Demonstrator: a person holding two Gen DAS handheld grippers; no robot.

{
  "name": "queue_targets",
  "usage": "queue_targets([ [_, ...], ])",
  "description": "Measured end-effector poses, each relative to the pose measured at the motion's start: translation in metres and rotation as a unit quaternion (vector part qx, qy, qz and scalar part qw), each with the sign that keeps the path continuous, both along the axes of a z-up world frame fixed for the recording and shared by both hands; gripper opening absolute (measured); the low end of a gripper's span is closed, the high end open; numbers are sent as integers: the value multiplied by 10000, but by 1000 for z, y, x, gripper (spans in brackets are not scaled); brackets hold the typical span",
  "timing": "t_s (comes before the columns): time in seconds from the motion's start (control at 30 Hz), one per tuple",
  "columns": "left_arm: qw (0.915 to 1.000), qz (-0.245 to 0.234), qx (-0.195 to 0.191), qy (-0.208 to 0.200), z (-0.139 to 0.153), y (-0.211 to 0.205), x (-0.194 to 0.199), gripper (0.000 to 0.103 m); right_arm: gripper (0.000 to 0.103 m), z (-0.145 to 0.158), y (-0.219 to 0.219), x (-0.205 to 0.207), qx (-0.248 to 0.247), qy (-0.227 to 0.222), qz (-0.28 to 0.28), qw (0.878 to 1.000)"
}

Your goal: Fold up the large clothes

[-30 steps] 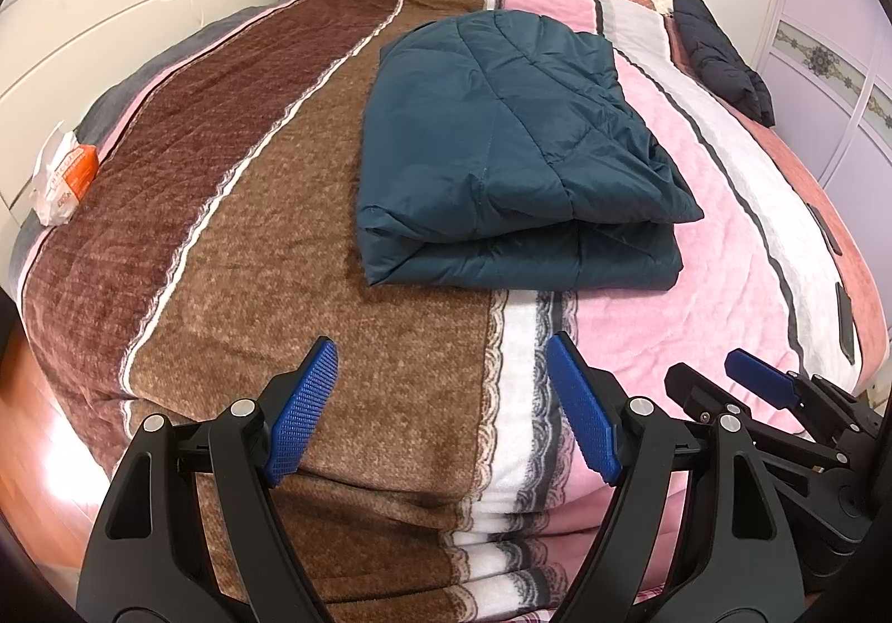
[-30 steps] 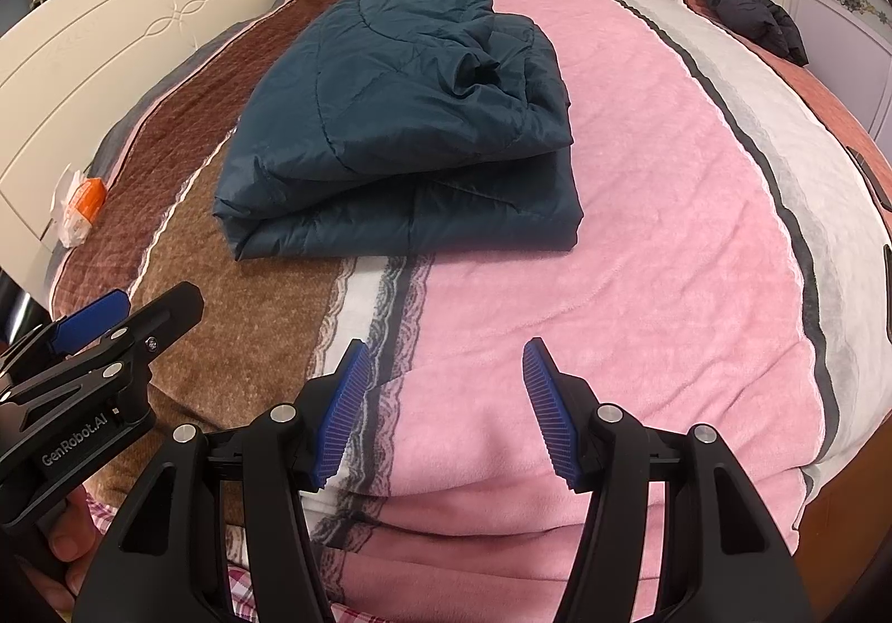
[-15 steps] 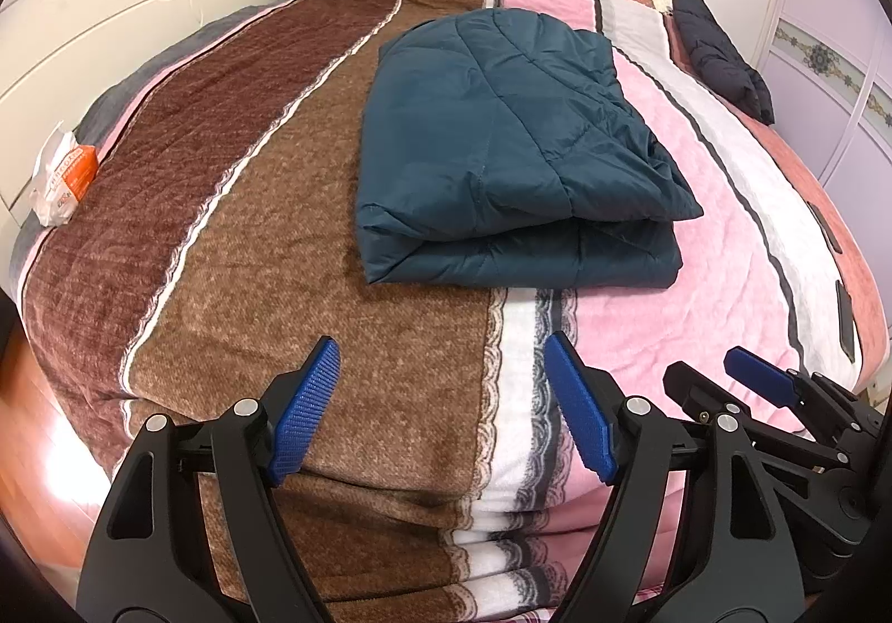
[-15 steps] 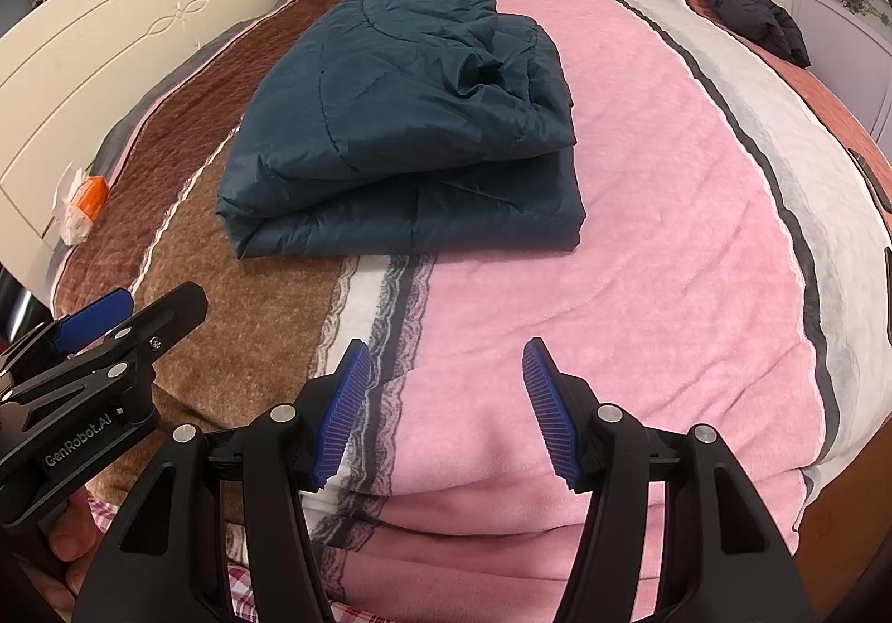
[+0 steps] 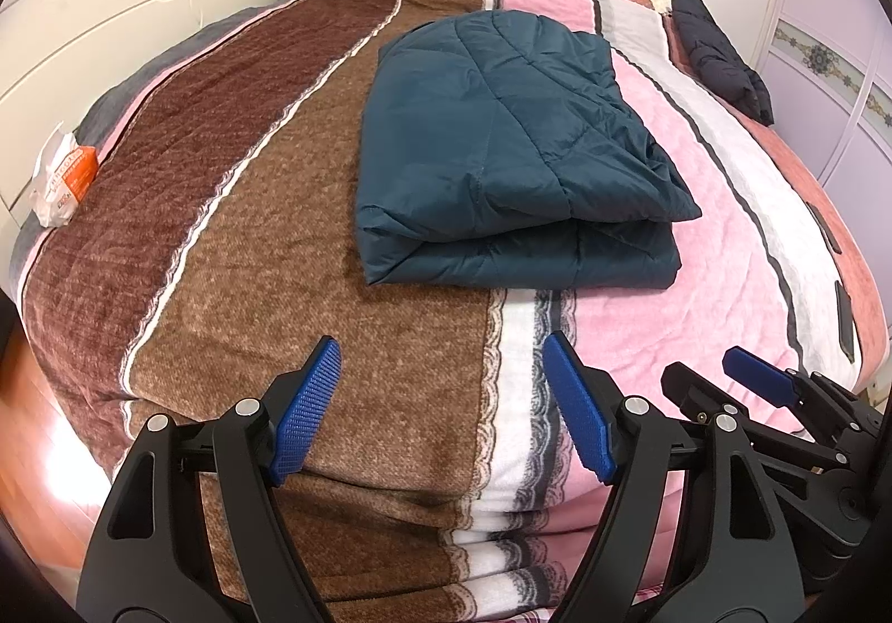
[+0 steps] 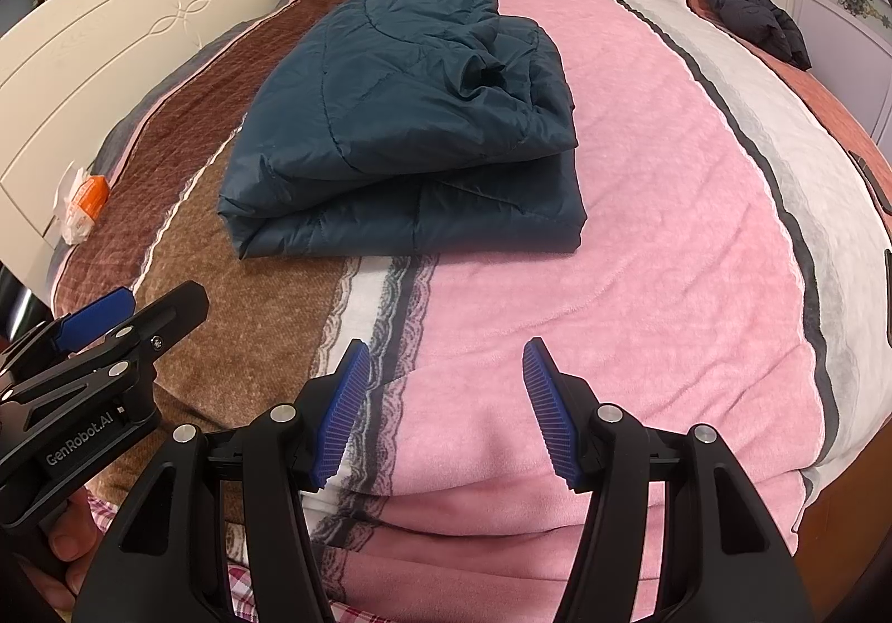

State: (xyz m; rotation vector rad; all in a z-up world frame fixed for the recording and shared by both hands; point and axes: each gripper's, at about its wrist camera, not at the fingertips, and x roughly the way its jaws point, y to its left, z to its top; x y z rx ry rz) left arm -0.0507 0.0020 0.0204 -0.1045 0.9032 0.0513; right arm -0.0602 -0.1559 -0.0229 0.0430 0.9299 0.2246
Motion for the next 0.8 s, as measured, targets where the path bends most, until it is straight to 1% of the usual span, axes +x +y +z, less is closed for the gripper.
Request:
queue_targets([
  [0.8,10000,-29,71,-23,3,0,1,74,58,1,0,1,-4,-3,12,10000],
])
